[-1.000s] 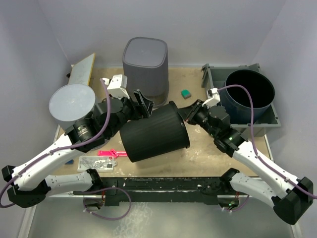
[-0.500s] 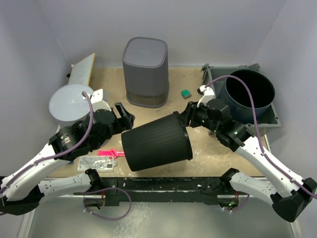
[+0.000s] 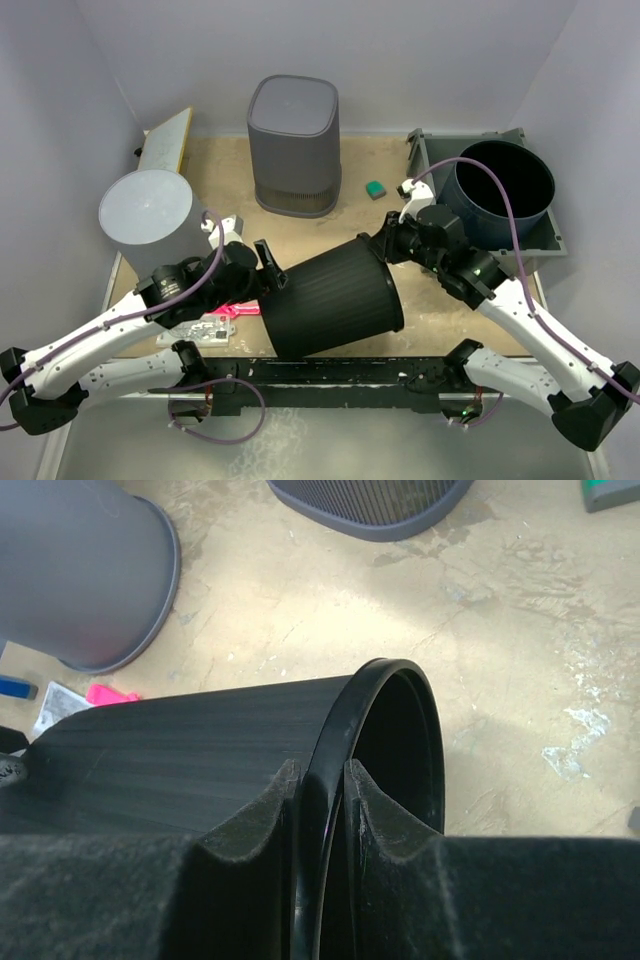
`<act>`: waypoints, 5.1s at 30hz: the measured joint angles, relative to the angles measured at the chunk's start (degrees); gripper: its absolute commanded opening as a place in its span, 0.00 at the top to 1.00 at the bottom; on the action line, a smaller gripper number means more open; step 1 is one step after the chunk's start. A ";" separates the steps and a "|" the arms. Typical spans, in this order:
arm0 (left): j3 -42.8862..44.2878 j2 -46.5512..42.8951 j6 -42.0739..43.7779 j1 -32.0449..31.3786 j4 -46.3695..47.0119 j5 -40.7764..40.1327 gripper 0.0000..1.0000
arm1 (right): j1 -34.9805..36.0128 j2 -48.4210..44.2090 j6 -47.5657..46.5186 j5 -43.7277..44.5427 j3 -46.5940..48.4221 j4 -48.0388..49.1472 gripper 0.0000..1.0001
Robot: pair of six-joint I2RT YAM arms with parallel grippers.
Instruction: Turn the large container upside down
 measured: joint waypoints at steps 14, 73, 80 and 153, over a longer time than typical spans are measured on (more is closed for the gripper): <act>-1.14 -2.34 -5.18 0.02 -3.50 0.68 0.22 | 0.00 -0.50 0.44 0.42 -2.38 3.34 0.80; -7.17 -0.46 -7.28 0.02 14.40 7.80 0.21 | -0.33 -5.03 -2.05 -0.28 8.55 -34.14 0.32; -6.62 0.55 -6.51 0.02 14.47 8.00 0.21 | -0.33 -6.27 -0.15 -3.41 9.77 -38.88 0.21; 28.44 29.44 14.27 13.92 32.61 30.27 0.23 | -0.26 2.56 29.97 -6.88 -26.45 26.86 0.54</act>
